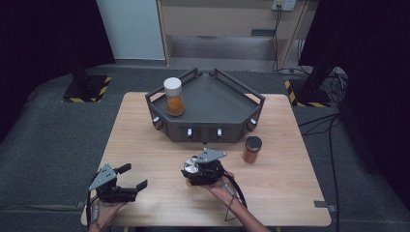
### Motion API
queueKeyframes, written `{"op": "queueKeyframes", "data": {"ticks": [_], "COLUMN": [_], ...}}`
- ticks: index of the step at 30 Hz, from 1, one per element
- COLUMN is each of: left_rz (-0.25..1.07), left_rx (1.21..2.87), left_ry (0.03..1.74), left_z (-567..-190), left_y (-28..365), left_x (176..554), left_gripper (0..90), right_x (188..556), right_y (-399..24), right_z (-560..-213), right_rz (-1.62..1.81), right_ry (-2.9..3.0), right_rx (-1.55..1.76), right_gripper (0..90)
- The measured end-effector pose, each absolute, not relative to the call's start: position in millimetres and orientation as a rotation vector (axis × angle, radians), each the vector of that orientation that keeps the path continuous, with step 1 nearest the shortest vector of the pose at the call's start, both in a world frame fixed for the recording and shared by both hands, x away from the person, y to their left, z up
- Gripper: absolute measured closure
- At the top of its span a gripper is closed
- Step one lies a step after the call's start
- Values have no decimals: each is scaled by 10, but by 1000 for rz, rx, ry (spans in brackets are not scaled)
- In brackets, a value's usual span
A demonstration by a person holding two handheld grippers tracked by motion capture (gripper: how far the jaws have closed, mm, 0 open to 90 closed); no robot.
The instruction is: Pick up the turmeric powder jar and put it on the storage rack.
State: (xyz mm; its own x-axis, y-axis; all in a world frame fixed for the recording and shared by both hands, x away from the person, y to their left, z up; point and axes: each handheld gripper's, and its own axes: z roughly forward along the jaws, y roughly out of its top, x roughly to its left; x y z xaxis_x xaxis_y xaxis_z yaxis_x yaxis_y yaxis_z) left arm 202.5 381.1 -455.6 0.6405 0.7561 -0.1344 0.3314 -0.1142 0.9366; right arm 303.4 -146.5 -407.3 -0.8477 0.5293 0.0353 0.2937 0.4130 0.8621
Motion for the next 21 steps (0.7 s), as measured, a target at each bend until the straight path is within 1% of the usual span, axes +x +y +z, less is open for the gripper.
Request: {"op": "queueKeyframes", "data": {"ticks": [12, 21], "left_rz": [456, 455], "left_rx": [1711, 1712], "left_ry": [892, 892], "left_z": [-4555, -4555], "left_y": [3809, 3810], "left_x": [2031, 2034], "left_gripper": [35, 35], "right_x": [3093, 3166], "right_y": [-1500, -1534], "right_z": [-3898, -3681], "right_rz": [1393, 1385], "right_ry": [2445, 2440], "right_rx": [699, 681], "right_gripper": [345, 345]}}
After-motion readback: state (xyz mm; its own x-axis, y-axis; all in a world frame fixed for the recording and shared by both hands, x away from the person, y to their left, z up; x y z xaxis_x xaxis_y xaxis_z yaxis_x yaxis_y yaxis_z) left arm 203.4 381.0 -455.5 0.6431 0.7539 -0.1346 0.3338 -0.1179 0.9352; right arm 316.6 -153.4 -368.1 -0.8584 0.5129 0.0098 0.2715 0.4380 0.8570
